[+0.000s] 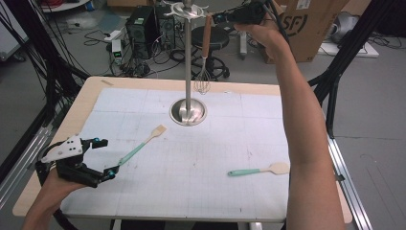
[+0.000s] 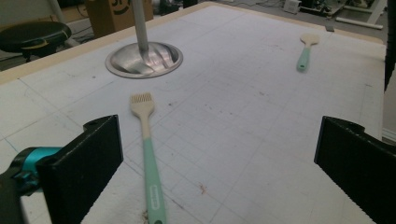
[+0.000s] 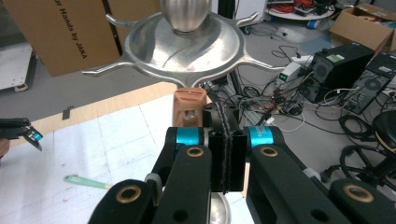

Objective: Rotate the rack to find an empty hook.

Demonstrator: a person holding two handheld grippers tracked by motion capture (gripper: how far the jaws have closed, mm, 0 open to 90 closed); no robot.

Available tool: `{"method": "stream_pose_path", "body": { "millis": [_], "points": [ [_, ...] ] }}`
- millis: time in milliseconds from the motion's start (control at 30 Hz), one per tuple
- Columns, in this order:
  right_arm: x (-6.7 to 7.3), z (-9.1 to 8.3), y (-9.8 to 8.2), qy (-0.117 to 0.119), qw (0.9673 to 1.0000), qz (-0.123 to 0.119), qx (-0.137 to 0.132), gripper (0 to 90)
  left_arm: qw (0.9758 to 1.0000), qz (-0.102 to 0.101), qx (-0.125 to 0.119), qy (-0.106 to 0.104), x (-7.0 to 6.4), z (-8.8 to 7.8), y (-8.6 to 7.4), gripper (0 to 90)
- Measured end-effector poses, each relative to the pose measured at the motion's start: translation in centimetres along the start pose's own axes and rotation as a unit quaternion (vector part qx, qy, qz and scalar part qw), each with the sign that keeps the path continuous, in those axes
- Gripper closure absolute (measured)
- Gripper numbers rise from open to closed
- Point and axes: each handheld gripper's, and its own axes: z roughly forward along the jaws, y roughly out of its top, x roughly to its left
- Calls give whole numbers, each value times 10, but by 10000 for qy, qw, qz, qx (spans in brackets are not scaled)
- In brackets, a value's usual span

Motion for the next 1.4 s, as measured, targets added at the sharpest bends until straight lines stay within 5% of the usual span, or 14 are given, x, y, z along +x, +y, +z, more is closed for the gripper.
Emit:
{"method": "stream_pose_path", "body": {
  "millis": [1400],
  "points": [
    [54,18,15,459,9974,-517,218,900,10000,8,5,-38,-1,1,-1,17]
  ]
}}
